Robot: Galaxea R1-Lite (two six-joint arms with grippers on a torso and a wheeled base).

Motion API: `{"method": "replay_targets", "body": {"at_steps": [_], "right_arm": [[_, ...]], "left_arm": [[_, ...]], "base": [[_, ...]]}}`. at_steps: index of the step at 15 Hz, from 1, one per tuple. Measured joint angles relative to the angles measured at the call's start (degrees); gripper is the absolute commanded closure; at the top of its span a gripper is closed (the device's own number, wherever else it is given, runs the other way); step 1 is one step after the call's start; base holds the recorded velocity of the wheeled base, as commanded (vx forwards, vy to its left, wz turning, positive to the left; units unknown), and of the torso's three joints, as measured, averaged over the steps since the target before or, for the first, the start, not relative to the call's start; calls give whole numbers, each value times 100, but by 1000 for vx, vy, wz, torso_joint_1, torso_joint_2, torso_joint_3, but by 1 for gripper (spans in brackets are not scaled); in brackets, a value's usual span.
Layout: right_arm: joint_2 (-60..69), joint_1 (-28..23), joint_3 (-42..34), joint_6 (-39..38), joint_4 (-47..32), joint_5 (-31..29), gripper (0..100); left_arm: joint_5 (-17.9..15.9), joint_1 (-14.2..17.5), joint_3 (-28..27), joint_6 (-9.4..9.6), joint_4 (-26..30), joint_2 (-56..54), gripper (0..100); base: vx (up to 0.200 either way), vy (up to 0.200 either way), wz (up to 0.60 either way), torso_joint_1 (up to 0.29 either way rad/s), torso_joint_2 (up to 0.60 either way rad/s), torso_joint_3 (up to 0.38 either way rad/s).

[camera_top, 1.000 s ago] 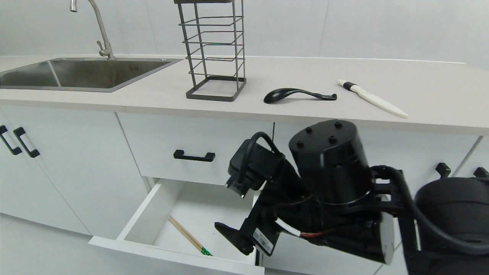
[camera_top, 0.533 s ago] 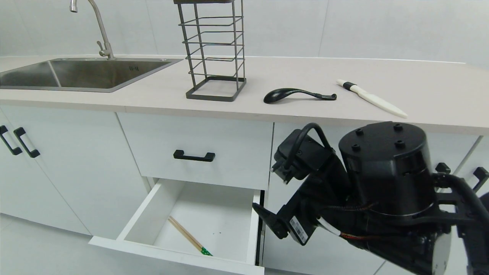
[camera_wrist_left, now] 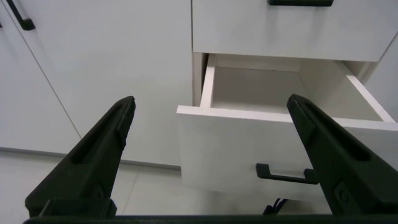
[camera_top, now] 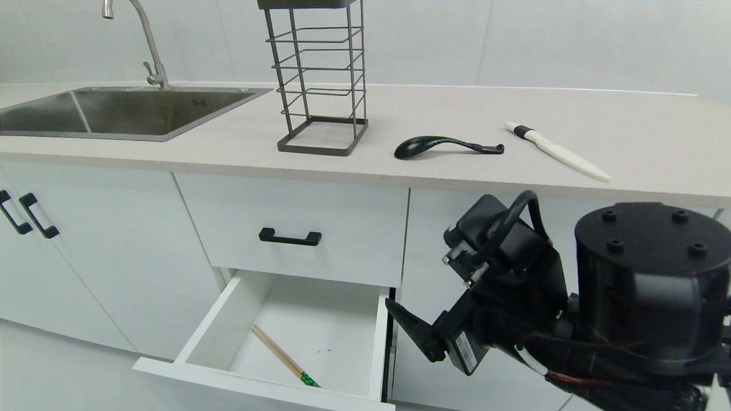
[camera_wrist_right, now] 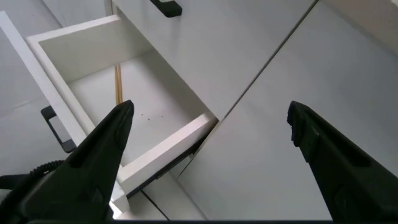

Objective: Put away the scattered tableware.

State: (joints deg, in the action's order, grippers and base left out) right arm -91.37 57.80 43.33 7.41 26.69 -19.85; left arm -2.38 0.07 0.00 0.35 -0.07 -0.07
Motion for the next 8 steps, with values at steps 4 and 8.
{"method": "replay_targets", "body": {"at_steps": [4, 8], "right_arm": [[16, -5, 22, 2, -13, 4, 0], [33, 26, 39, 2, 0, 11, 0]], "left_arm": [[0, 0, 0, -2, 7, 0, 0], [2, 0, 0, -2, -2, 0, 0]], "base": [[0, 0, 0, 256, -365, -237], [0, 0, 0, 196, -588, -181]]}}
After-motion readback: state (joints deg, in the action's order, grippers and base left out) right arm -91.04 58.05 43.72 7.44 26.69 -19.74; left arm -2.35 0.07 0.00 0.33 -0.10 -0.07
